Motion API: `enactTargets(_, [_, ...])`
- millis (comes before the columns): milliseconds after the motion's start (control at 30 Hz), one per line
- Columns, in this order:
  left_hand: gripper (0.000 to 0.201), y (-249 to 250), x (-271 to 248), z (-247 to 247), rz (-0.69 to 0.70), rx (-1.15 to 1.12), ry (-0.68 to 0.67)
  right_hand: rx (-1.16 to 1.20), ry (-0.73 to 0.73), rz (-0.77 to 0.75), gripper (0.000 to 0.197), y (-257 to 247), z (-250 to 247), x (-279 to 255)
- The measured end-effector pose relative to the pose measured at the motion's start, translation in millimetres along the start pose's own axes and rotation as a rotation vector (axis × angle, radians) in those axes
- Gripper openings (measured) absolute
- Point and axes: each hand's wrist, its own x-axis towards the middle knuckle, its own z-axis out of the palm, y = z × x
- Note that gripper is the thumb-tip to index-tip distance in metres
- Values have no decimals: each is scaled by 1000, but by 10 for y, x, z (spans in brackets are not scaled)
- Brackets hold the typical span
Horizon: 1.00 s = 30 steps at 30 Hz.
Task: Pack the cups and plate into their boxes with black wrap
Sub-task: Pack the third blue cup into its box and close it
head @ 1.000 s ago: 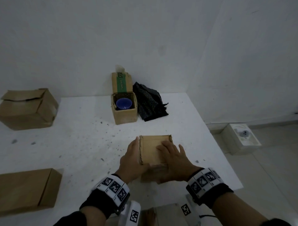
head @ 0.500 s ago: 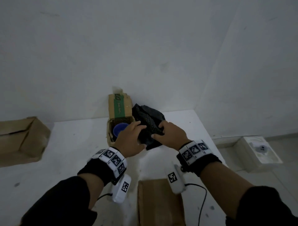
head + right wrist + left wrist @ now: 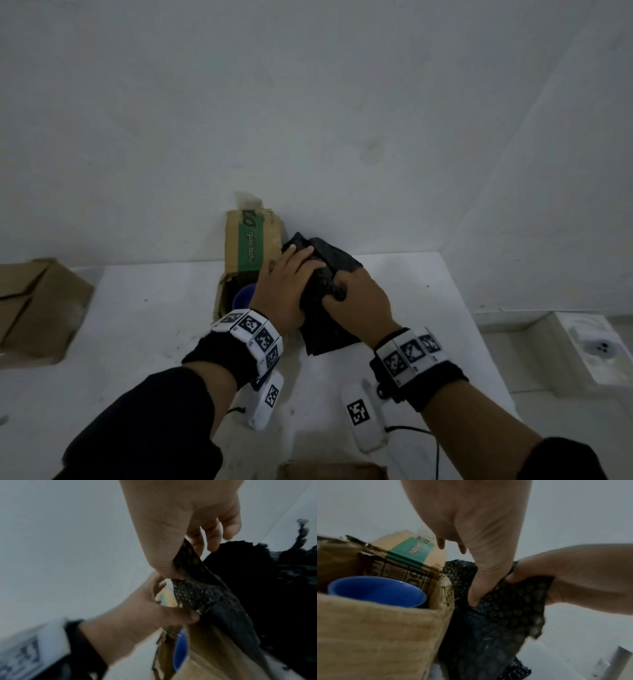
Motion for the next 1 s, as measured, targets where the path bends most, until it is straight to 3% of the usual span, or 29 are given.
enactTargets(67, [64, -27, -3, -59, 17, -48, 79, 204, -16, -49, 36, -26, -101, 36])
enactTargets(233, [68, -108, 2, -272, 22, -185, 202, 546, -16, -140, 24, -179, -486, 46])
enactTargets(367, [37, -217, -20, -516, 94, -369, 326, 652, 4, -278, 30, -383, -811, 77])
enactTargets(500, [27, -373, -115, -780, 129, -496, 385, 692, -14, -316, 37, -599, -1000, 127])
enactTargets(567, [25, -492, -160, -909, 129, -545, 387, 669, 7, -365, 37, -739, -1011, 170])
enactTargets(667, [27, -702, -194, -1037, 81, -633, 364, 544, 20, -455, 18, -931, -934, 220])
enactTargets(767, [30, -913, -218, -1095, -59, -730, 283, 182, 18, -508, 55, -1005, -731, 276])
enactTargets(833, [26, -1019, -247, -1080, -102, -796, 191, -89, 49, -548, 67, -1045, -545, 310])
enactTargets(900, [17, -1086, -293, -1035, -103, -869, 106, -228, 85, -565, 55, -1063, -373, 363])
enactTargets(1000, [50, -1194, -360, -913, 16, -744, 36, -192, 113, -589, 31, -1048, -156, 438])
